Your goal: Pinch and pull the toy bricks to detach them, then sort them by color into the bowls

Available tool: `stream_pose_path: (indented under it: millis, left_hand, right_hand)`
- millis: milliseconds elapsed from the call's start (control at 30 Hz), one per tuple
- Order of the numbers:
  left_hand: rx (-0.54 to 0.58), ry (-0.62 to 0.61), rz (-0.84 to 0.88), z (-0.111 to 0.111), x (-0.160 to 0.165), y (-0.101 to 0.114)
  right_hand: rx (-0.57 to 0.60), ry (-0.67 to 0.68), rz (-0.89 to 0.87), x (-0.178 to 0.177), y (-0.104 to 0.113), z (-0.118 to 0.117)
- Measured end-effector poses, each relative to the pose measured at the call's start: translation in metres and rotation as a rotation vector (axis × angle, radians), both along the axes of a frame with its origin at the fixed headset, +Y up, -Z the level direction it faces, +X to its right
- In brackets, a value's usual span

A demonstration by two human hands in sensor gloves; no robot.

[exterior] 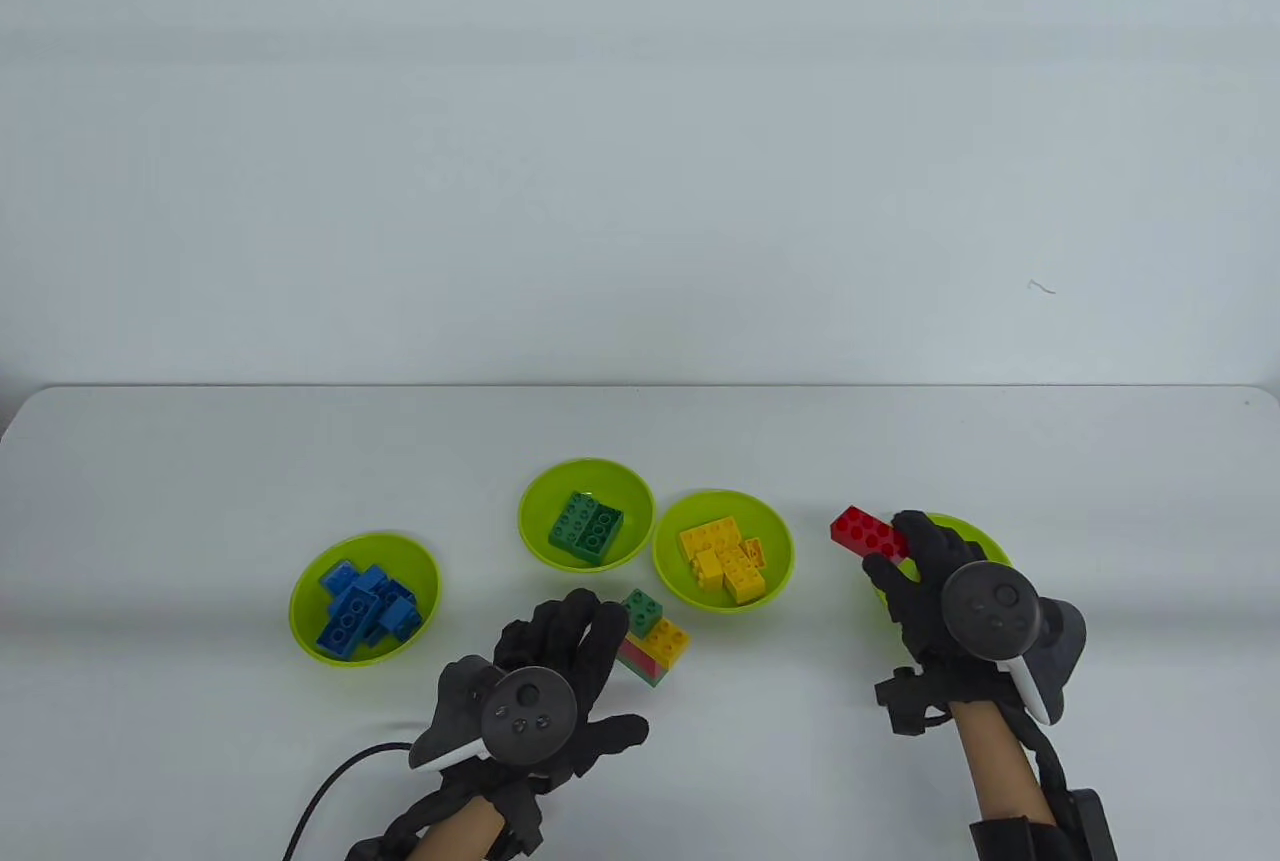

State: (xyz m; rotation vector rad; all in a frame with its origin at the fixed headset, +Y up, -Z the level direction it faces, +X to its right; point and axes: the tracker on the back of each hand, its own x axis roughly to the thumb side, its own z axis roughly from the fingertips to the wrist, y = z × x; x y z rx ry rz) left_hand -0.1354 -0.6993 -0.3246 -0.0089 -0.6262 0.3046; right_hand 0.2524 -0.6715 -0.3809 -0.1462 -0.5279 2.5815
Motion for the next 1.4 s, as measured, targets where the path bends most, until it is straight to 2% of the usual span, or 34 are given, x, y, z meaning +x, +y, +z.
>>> stream_pose_path:
  millis: [167,367,467,533,600,767,867,1000,1133,1200,1400]
  left_hand:
    - [-0.029,0.007,0.035,-0.003,-0.005,-0.005]
    - [-0.047,0.013,0.022,-0.003,-0.007,-0.010]
    - [-0.054,0.015,0.017,-0.003,-0.008,-0.013]
    - [-0.053,0.018,0.016,-0.003,-0.009,-0.013]
    - [-0.050,0.021,0.017,-0.003,-0.009,-0.013]
    - [-0.051,0.020,0.027,-0.004,-0.009,-0.013]
    - [-0.049,0.017,0.027,-0.004,-0.008,-0.013]
    - [-0.044,0.014,0.030,-0.005,-0.008,-0.012]
    - [-0.048,0.010,0.031,-0.006,-0.007,-0.012]
    - [-0.049,0.008,0.030,-0.006,-0.007,-0.012]
    - [-0.045,0.006,0.015,-0.009,-0.006,-0.012]
  right_hand:
    - [-0.081,-0.120,0.094,0.015,-0.026,-0.015]
    - [-0.199,-0.167,0.223,0.013,-0.056,-0.024]
    - [-0.233,-0.176,0.258,0.013,-0.064,-0.026]
    - [-0.269,-0.169,0.231,0.014,-0.066,-0.025]
    - [-0.256,-0.153,0.197,0.014,-0.063,-0.023]
    - [-0.195,-0.015,0.196,0.001,-0.035,-0.011]
    - [-0.172,0.130,0.180,-0.017,-0.014,0.004]
    - [-0.162,0.304,0.170,-0.042,0.002,0.027]
    - [-0.191,0.422,0.182,-0.065,0.001,0.044]
    - [-0.247,0.499,0.204,-0.077,-0.007,0.054]
    - [-0.359,0.592,0.244,-0.088,-0.028,0.069]
